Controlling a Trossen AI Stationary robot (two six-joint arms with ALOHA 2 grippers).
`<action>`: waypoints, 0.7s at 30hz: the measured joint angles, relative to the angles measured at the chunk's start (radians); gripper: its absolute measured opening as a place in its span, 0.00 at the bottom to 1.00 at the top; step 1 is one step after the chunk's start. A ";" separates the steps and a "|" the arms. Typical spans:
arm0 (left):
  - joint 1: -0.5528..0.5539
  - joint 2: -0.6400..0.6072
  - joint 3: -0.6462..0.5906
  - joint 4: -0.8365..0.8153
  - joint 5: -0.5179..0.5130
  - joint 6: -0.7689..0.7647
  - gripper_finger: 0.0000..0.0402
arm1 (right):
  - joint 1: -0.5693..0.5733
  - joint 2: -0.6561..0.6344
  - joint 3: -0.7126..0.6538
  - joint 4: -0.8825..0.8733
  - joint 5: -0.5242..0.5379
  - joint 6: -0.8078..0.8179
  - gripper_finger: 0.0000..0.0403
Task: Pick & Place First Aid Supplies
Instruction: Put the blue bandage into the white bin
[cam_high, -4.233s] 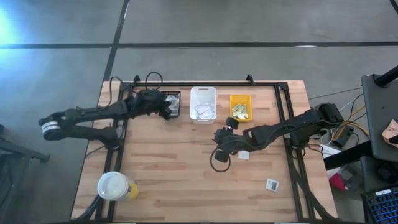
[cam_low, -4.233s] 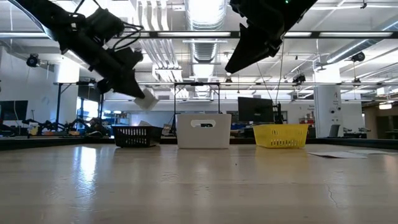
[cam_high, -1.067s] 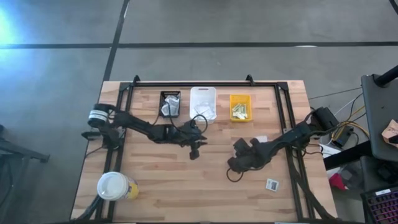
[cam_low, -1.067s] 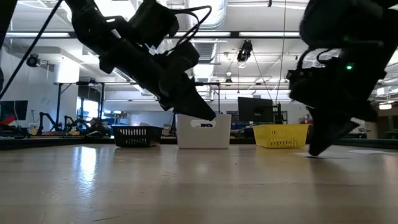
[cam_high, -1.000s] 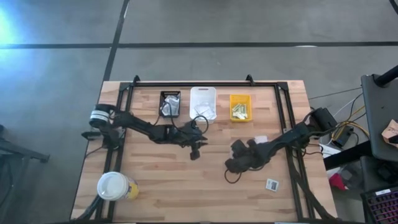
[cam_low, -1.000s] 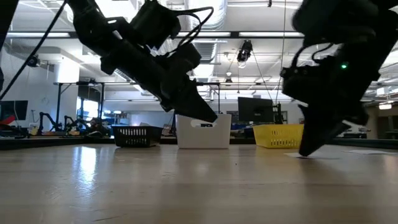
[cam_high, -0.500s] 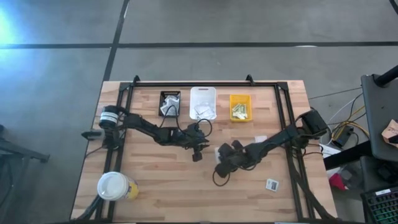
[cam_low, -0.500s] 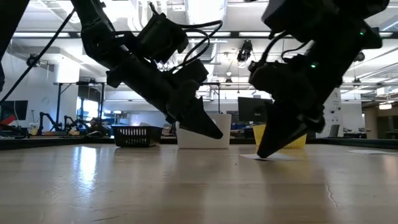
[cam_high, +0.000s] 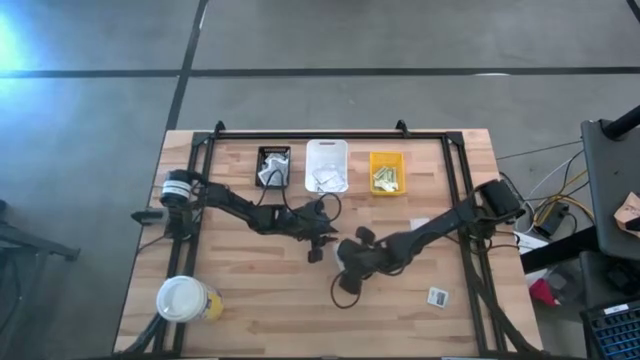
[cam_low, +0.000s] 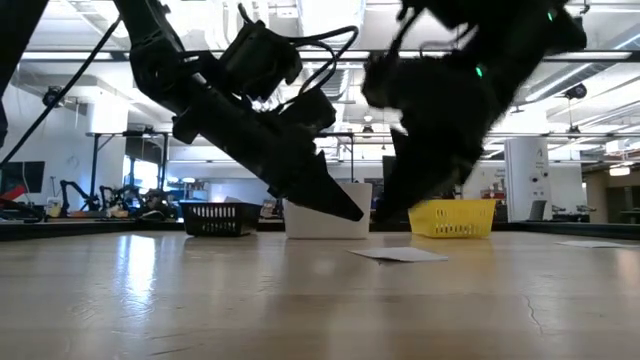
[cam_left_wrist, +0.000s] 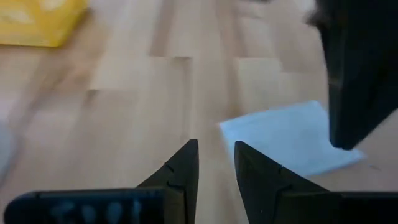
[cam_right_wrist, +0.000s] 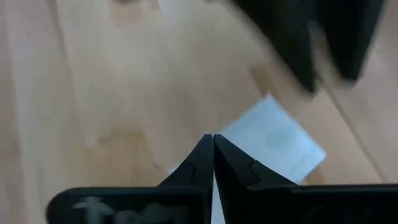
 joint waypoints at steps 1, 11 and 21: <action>0.000 0.002 0.000 0.004 0.030 0.008 0.24 | 0.000 -0.010 0.006 0.001 0.004 -0.007 0.02; -0.015 0.015 0.008 0.019 0.101 0.167 0.23 | 0.021 -0.153 0.024 -0.177 0.021 -0.049 0.02; -0.017 0.072 0.026 0.078 0.159 0.237 0.01 | 0.067 -0.220 -0.022 -0.274 0.019 0.010 0.02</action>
